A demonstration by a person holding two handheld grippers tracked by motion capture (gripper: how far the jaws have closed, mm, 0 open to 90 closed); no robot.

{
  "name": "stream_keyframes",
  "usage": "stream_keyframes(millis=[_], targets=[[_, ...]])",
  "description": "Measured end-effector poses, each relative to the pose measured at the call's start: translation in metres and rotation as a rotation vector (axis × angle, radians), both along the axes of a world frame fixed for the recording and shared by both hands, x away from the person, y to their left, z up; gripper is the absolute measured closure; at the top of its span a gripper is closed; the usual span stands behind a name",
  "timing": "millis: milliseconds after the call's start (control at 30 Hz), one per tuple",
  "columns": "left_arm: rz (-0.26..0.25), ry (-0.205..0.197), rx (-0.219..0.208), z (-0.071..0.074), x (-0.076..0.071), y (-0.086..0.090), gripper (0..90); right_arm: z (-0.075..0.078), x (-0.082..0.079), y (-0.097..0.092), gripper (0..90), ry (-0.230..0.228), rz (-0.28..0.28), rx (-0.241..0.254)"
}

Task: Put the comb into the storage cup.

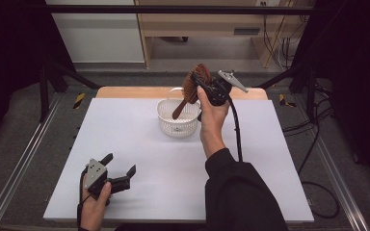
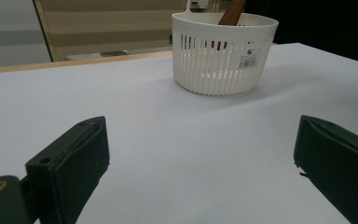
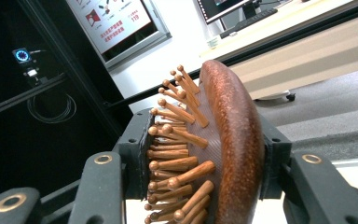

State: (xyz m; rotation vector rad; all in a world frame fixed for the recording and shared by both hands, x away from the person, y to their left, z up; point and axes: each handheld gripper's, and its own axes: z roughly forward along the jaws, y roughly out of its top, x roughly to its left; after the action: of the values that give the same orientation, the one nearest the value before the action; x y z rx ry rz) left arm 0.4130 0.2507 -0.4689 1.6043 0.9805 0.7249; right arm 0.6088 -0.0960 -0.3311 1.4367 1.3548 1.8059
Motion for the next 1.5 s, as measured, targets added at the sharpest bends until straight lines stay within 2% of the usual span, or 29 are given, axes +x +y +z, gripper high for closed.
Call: stream_keyframes(millis=[133,233,333,500,833,967,1133,1300,1500], targets=[[0.001,0.000,-0.002,0.000,0.000,0.000,2.9,-0.005,0.001,0.002,49.4,0.003,0.002,0.013],[-0.004,0.003,-0.002,0.000,0.000,0.000,2.9,-0.010,0.001,0.004,49.5,0.016,0.015,0.052],[-0.007,0.004,-0.009,0.000,0.000,0.000,2.9,-0.013,0.001,0.008,49.5,0.016,0.017,0.038],[-0.008,0.006,-0.019,0.000,0.000,0.001,2.9,-0.020,0.004,0.011,49.5,0.028,0.019,0.051],[-0.009,0.010,-0.018,-0.001,0.000,0.001,2.9,-0.029,0.004,0.019,49.5,0.012,0.021,0.034],[-0.022,0.029,-0.066,-0.001,0.001,0.002,2.9,-0.032,0.006,0.023,49.5,0.013,0.009,0.045],[-0.018,0.032,-0.069,-0.002,0.002,0.003,2.9,-0.037,0.008,0.028,49.5,0.016,-0.004,0.036],[-0.019,0.029,-0.067,-0.002,0.002,0.002,2.9,-0.042,0.009,0.031,49.5,0.012,0.001,0.055],[-0.024,0.032,-0.065,-0.002,0.002,0.001,2.9,-0.048,0.006,0.034,49.5,0.020,0.005,0.052]])
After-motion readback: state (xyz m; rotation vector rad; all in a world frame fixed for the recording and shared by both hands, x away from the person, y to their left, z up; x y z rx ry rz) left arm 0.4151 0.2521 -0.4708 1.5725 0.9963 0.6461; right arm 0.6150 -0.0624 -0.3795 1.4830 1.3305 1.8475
